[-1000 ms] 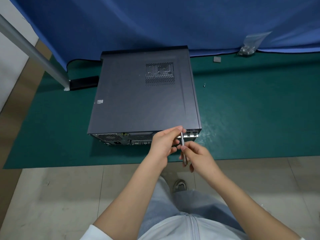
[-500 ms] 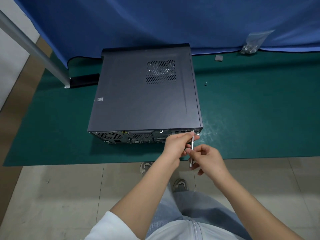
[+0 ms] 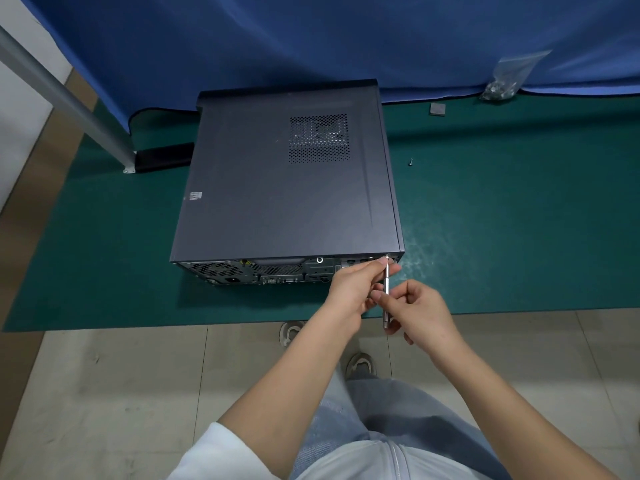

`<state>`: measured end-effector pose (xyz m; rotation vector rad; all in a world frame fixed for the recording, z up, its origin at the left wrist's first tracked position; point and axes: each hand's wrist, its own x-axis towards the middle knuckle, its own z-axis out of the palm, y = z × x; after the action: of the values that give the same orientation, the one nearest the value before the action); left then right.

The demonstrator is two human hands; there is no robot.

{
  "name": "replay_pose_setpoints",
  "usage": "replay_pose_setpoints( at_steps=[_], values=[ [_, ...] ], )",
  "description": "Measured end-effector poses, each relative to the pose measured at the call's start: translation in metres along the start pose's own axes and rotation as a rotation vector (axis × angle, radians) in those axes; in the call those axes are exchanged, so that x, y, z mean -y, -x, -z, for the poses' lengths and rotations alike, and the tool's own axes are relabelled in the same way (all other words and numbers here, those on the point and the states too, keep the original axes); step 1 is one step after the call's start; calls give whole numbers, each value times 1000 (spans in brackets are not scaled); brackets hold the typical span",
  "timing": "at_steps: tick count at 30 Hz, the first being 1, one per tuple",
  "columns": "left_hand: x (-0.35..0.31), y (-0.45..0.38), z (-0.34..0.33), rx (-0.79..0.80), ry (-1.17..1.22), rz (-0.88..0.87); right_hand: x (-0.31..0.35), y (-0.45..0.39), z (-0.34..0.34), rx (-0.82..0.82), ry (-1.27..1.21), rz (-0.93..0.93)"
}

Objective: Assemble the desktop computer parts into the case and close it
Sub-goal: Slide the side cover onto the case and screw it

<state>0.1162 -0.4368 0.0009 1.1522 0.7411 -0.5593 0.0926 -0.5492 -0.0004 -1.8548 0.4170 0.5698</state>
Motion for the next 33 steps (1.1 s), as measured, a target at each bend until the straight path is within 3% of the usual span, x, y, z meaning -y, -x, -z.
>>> replay_pose_setpoints(
  at_steps=[20,29,33],
  values=[
    [0,1,1,-1,36,-34,2,2,0,-16,28,18],
    [-3,4,3,-15,-142,-144,5,6,1,33,41,18],
    [-3,3,0,-26,-84,-119,4,3,1,22,55,11]
  ],
)
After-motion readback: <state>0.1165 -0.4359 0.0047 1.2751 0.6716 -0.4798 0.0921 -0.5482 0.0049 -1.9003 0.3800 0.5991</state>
